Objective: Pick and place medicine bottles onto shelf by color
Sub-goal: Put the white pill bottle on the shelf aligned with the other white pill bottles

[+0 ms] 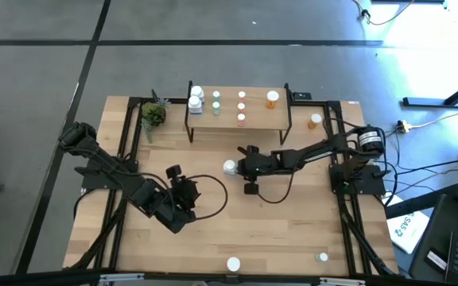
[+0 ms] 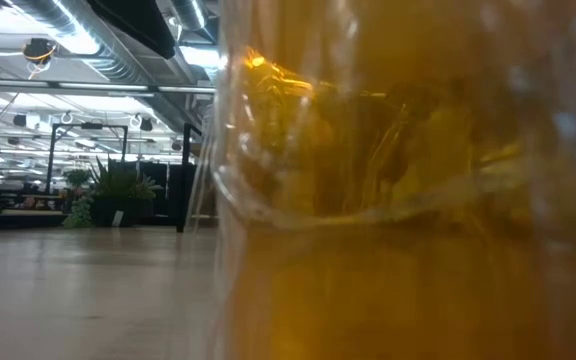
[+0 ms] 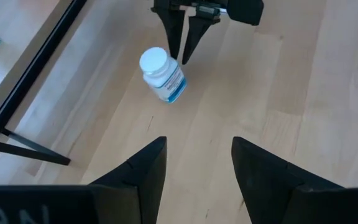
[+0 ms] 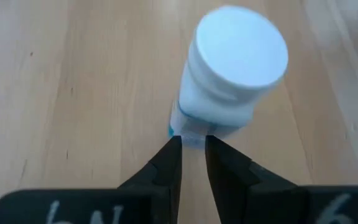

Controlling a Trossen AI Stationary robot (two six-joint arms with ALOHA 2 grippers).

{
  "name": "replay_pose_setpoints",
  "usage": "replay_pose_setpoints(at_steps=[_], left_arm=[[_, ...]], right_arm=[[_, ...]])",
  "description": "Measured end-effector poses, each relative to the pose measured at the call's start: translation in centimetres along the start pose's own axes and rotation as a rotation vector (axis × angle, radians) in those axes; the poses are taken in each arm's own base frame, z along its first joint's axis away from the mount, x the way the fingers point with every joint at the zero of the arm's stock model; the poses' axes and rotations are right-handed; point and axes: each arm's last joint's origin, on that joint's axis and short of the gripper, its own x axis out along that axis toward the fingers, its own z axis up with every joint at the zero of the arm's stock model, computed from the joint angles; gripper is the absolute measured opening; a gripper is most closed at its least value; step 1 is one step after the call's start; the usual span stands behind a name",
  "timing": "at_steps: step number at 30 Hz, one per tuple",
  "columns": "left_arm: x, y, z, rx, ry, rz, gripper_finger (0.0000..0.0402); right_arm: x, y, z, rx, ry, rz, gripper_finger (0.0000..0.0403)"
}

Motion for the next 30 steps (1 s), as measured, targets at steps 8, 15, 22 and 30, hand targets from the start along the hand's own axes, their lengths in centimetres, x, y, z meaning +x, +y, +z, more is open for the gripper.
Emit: replay_pose_setpoints(at_steps=[8, 15, 22, 30], left_arm=[[-0.1, -0.1, 0.0, 0.001, -0.001, -0.002, 0.0174], [-0.1, -0.1, -0.1, 0.000, -0.003, -0.005, 0.0174], [-0.1, -0.1, -0.1, 0.004, -0.001, -0.005, 0.0174], [-0.2, -0.1, -0.2, 0.009, 0.004, -0.007, 0.0174]], right_arm=[[1.1, 0.1, 0.8, -0.003, -0.137, -0.007, 0.0074], [2.5, 0.3, 1.4, 0.001, -0.144, -0.007, 0.0074], [4.6, 0.6, 2.6, -0.034, -0.171, -0.014, 0.0074], [5.1, 0.5, 4.6, -0.093, -0.224, -0.027, 0.0074]])
